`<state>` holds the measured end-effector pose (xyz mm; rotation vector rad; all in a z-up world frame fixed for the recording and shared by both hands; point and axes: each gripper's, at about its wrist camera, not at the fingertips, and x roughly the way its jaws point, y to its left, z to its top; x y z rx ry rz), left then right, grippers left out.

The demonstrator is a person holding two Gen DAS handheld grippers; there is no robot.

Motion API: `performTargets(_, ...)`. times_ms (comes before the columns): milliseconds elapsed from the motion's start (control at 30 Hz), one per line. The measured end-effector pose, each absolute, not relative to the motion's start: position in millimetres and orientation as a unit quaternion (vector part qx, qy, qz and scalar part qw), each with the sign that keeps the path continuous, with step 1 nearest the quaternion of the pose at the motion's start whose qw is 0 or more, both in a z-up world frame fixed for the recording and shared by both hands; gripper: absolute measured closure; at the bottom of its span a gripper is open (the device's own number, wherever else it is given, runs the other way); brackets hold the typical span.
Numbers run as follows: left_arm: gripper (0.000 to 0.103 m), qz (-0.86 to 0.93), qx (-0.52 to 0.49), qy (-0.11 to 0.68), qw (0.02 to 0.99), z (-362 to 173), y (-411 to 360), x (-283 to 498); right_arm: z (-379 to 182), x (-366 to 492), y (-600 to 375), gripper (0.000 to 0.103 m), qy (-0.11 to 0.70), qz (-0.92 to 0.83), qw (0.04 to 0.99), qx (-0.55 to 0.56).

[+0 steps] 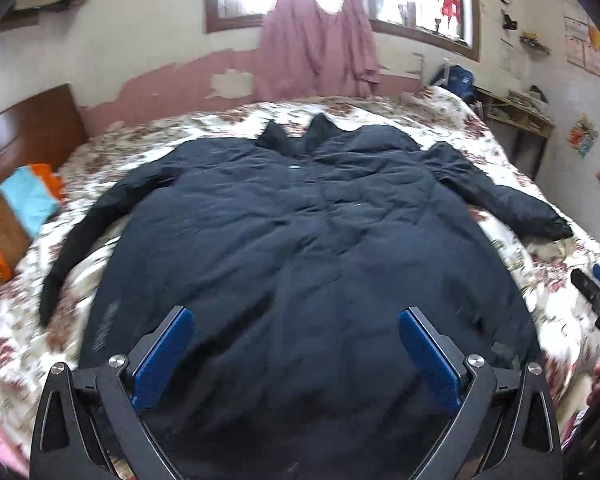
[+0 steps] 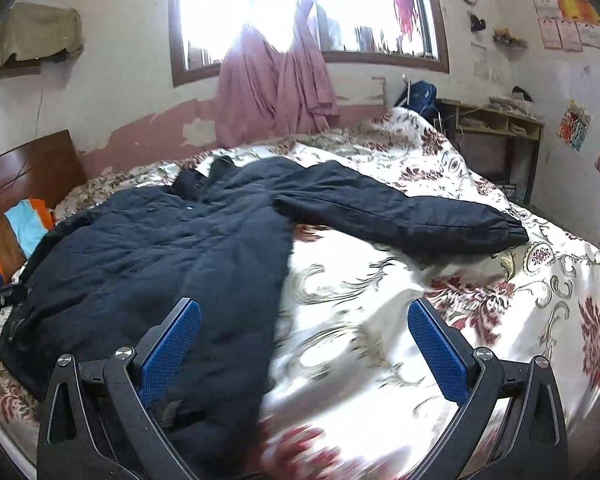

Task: Fold large clothes
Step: 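Grasp the jacket sleeve with the right tool and lift it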

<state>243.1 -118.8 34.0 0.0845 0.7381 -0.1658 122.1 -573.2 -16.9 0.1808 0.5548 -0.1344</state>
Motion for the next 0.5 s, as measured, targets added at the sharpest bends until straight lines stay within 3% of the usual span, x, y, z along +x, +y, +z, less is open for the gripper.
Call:
performTargets(167, 0.000, -0.123, 0.071, 0.369, 0.919, 33.0, -175.1, 291.2, -35.8, 146.6, -638.6, 0.001, 0.309, -0.116, 0.933, 0.145)
performTargets(500, 0.000, -0.153, 0.068, 0.359, 0.918, 20.6, -266.3, 403.6, -89.7, 213.5, -764.9, 0.001, 0.283, -0.195, 0.877, 0.334)
